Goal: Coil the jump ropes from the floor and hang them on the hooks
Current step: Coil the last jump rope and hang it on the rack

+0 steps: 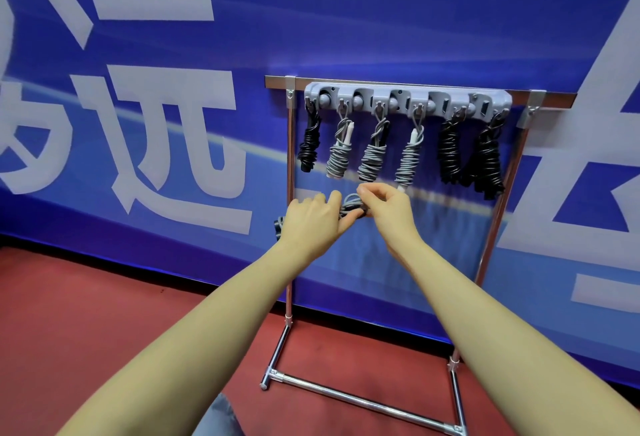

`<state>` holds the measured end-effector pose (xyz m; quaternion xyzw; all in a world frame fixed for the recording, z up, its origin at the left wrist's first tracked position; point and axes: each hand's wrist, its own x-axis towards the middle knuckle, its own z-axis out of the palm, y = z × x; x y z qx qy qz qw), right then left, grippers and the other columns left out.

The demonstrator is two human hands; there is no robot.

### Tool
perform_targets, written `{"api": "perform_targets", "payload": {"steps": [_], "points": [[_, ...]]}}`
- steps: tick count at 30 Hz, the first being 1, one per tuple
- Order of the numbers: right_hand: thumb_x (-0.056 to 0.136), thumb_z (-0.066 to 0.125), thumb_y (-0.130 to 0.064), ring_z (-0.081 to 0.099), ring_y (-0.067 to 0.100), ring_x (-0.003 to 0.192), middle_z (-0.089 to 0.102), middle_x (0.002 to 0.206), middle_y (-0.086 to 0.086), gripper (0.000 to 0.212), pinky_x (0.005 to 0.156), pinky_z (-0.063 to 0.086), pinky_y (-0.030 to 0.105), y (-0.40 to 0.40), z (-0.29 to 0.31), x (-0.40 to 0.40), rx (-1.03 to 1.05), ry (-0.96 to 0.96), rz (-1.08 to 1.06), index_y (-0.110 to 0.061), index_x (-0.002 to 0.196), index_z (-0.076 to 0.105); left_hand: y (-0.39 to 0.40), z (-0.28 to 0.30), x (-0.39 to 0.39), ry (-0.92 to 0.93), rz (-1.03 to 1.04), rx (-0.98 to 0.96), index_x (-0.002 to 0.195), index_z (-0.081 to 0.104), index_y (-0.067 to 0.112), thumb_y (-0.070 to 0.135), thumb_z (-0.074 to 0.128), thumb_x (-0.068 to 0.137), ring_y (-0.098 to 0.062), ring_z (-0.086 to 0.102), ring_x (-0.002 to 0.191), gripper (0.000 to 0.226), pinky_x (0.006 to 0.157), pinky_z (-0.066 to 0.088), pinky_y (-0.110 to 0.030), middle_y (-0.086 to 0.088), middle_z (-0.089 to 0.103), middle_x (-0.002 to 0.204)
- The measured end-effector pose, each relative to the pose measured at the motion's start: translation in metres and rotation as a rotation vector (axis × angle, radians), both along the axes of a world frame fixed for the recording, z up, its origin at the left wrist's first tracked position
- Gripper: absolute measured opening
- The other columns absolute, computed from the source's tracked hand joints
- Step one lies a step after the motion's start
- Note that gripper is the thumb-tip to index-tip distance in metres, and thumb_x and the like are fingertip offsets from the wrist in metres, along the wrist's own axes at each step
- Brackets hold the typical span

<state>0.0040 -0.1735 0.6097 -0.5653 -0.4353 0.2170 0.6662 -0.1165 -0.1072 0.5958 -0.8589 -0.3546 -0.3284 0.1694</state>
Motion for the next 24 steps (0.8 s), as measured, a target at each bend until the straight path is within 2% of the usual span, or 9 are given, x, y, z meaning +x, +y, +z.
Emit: {"api": "perform_targets", "payload": {"steps": [3,6,8,11,12,14,16,19,24], "points": [[0.090,0.058,-0.011,0.058,0.006,0.065,0.066,0.074,-0.001,0.013,0.059,0.045,0.013,0.004,0.006,0.001,-0.154,-0.089,-0.002,-0.011,0.082,0.069,0.008,-0.003,-0.001,0.014,0.030,0.126,0.067,0.054,0.013,0.061,0.029,0.085,-0.025,0.050,0.038,0.057,0.044,0.030,-0.024,-0.004,0.052,0.051],[0.083,0.061,-0.004,0.055,0.013,0.070,0.064,0.072,0.001,0.009,0.064,0.043,0.023,0.006,0.006,0.003,-0.228,-0.134,-0.036,-0.008,0.077,0.067,0.012,-0.002,-0.003,0.125,0.029,0.170,0.067,0.059,0.014,0.062,0.028,0.083,-0.024,0.050,0.040,0.059,0.045,0.032,-0.025,-0.005,0.052,0.051],[0.082,0.059,-0.004,0.055,0.016,0.073,0.063,0.072,-0.001,0.011,0.063,0.044,0.025,0.006,0.005,0.002,-0.265,-0.233,-0.091,-0.011,0.074,0.064,0.010,-0.002,-0.004,0.179,0.038,0.178,0.075,0.063,0.013,0.061,0.029,0.085,-0.024,0.051,0.044,0.059,0.048,0.033,-0.026,-0.006,0.054,0.056],[0.089,0.050,-0.011,0.055,0.023,0.081,0.062,0.085,0.000,0.009,0.063,0.044,0.034,0.004,0.005,-0.003,-0.323,-0.673,-0.253,-0.013,0.086,0.058,0.004,-0.007,-0.004,0.260,0.033,0.053,0.106,0.052,0.009,0.048,0.036,0.093,-0.029,0.056,0.073,0.043,0.065,0.034,-0.034,-0.011,0.057,0.088],[0.092,0.046,-0.012,0.053,0.025,0.083,0.059,0.090,0.002,0.010,0.061,0.041,0.034,0.004,0.006,-0.006,-0.314,-0.811,-0.301,-0.012,0.092,0.055,0.003,-0.007,-0.003,0.233,0.025,-0.018,0.110,0.046,0.009,0.044,0.036,0.095,-0.031,0.056,0.081,0.040,0.068,0.033,-0.035,-0.011,0.055,0.096],[0.098,0.040,-0.014,0.051,0.028,0.084,0.056,0.095,0.005,0.014,0.060,0.036,0.033,0.004,0.009,-0.008,-0.263,-0.960,-0.370,-0.011,0.102,0.052,-0.001,-0.003,0.001,0.180,0.001,-0.124,0.113,0.041,0.010,0.042,0.035,0.097,-0.032,0.057,0.086,0.037,0.067,0.034,-0.035,-0.010,0.054,0.103],[0.100,0.039,-0.015,0.052,0.029,0.085,0.056,0.099,0.007,0.017,0.061,0.039,0.035,0.003,0.014,-0.009,-0.180,-0.955,-0.404,-0.009,0.107,0.053,-0.002,0.003,0.005,0.145,-0.057,-0.179,0.112,0.040,0.011,0.044,0.039,0.097,-0.029,0.059,0.084,0.036,0.061,0.036,-0.032,-0.007,0.055,0.101],[0.099,0.043,-0.014,0.054,0.028,0.084,0.058,0.100,0.008,0.017,0.066,0.046,0.041,0.001,0.022,-0.009,0.004,-0.828,-0.383,-0.007,0.106,0.056,-0.001,0.012,0.008,-0.018,-0.148,-0.298,0.099,0.033,0.016,0.042,0.048,0.093,-0.026,0.057,0.080,0.031,0.059,0.037,-0.033,-0.002,0.054,0.094],[0.099,0.044,-0.017,0.052,0.024,0.076,0.060,0.082,0.001,0.016,0.065,0.038,0.036,0.000,0.032,-0.005,0.036,-0.682,-0.374,-0.007,0.095,0.057,-0.010,0.019,0.015,-0.072,-0.145,-0.351,0.096,0.033,0.015,0.036,0.051,0.089,-0.025,0.053,0.075,0.028,0.057,0.037,-0.032,0.000,0.052,0.084]]}}
